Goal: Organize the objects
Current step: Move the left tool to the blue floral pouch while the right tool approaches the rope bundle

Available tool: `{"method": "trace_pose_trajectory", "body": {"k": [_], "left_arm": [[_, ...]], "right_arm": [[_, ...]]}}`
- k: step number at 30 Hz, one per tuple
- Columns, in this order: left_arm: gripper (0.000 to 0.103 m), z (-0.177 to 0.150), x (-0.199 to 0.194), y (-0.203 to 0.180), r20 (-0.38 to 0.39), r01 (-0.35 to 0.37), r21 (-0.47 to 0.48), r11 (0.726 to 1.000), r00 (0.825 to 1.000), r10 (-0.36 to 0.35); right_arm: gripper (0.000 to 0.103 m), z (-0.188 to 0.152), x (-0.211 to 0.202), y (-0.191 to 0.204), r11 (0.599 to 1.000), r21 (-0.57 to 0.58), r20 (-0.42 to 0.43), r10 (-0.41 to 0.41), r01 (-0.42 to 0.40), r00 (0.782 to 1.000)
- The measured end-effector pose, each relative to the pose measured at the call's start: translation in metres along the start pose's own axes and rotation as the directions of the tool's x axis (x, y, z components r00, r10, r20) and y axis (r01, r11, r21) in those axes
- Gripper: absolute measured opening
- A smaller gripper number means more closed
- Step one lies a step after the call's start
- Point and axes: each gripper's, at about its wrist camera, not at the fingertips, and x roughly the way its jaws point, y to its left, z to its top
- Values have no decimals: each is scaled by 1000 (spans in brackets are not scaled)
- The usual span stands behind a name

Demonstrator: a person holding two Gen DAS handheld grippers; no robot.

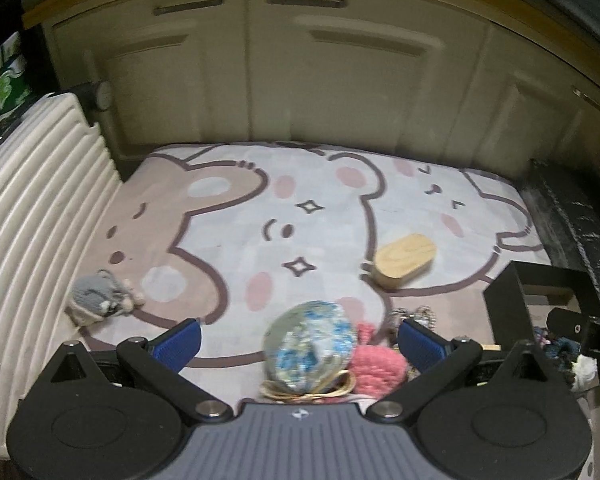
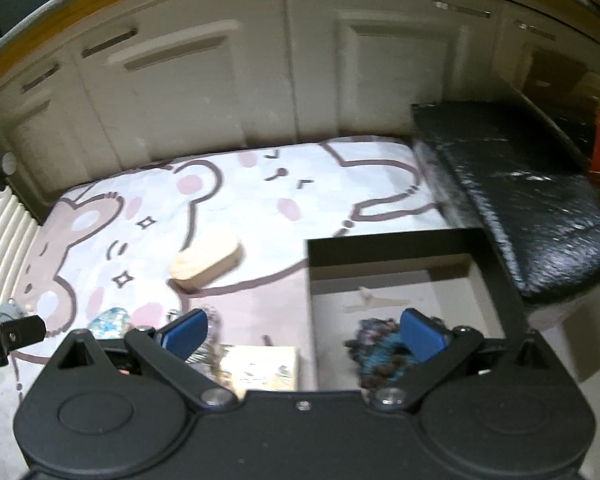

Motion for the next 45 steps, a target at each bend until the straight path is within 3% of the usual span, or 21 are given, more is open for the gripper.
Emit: {"method": "trace_pose_trajectory", "body": {"k": [7,11,13,16,21,33,37,40,45], "left_arm": [[102,-1,-3,28,20,-19,-38,999,1000,20],[97,0,-4,38,31,-14,-65,998,999,16],[93,1,-1,40,20,-5,-75,997,1000,7],[85,1,3,38,-1,9,-74,997,1000,-9],[81,1,12,24,-27,40,-40,998,999,-41],[83,0,54,2,-117,56,15,998,992,-54],[93,0,74,-2,-149,63,19,998,987,-60],[94,-2,91,-5,-186,45,39,998,982,-37],[101,-11,115,-2,-226,38,50,998,974,-26]], "right_arm": [[103,2,5,30,999,-34,8,36,-36,999],[101,3,11,42,999,-37,0,35,-35,999],[91,5,16,46,999,-30,-14,22,-22,1000],[82,7,24,48,998,9,-46,65,-65,997],[68,5,39,53,994,16,-107,107,-105,989],[60,-2,76,68,992,-42,-257,103,-117,961],[59,6,81,72,991,-79,-288,82,-109,954],[58,13,85,73,991,-79,-305,84,-113,949],[49,10,99,77,990,-67,-330,96,-124,939]]}}
